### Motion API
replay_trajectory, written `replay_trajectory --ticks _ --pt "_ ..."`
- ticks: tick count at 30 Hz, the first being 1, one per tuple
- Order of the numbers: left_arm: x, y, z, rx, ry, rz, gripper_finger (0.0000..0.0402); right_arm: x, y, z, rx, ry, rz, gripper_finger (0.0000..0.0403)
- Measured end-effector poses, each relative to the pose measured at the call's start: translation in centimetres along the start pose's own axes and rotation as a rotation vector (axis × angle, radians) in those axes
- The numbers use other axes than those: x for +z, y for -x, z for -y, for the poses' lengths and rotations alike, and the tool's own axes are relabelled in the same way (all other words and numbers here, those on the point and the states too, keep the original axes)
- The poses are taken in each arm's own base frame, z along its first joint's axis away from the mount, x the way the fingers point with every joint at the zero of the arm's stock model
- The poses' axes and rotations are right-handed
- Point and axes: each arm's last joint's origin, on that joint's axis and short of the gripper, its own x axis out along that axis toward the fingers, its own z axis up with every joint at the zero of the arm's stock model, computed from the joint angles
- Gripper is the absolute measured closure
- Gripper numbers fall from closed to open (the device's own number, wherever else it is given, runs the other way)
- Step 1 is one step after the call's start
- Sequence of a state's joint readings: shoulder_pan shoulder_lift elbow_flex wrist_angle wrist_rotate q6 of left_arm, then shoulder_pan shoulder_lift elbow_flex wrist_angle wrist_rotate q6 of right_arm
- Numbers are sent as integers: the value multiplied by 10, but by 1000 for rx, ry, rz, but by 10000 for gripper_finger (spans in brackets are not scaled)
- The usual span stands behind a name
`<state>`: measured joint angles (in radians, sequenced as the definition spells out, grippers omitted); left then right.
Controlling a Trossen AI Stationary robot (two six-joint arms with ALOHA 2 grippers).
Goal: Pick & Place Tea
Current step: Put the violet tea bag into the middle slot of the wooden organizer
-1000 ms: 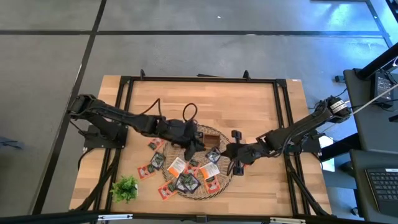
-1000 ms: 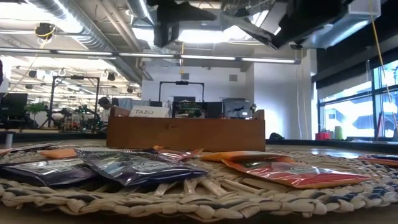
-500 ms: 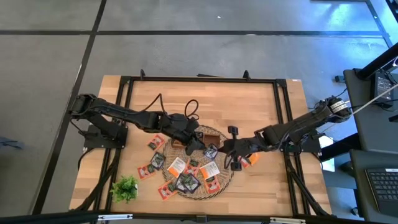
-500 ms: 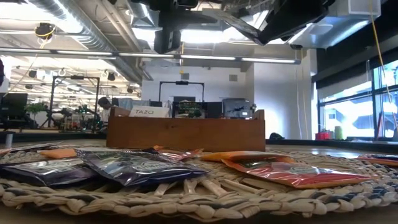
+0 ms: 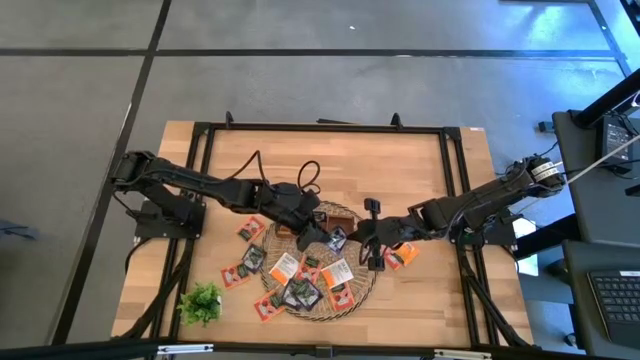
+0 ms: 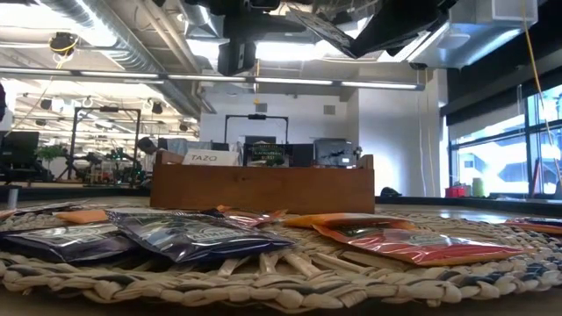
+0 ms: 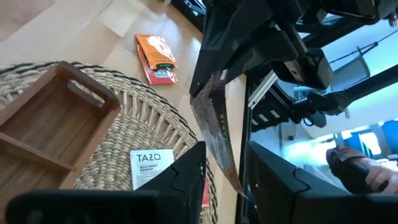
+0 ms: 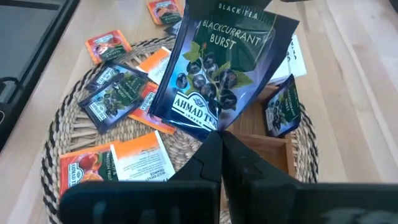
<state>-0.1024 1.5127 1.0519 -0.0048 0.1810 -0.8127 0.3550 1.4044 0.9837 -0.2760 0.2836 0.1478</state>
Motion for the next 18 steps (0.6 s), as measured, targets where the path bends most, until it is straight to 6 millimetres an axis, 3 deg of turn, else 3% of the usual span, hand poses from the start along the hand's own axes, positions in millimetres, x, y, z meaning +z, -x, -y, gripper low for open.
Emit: replay_trajectory --ticks 11,14,18 --pt "0 0 0 3 -93 2 395 0 0 0 -1 19 1 395" --pt "0 0 0 2 -116 2 397 0 0 0 -1 57 0 388" --pt "1 0 -1 -14 -124 -14 400 -4 2 0 19 32 -49 344"
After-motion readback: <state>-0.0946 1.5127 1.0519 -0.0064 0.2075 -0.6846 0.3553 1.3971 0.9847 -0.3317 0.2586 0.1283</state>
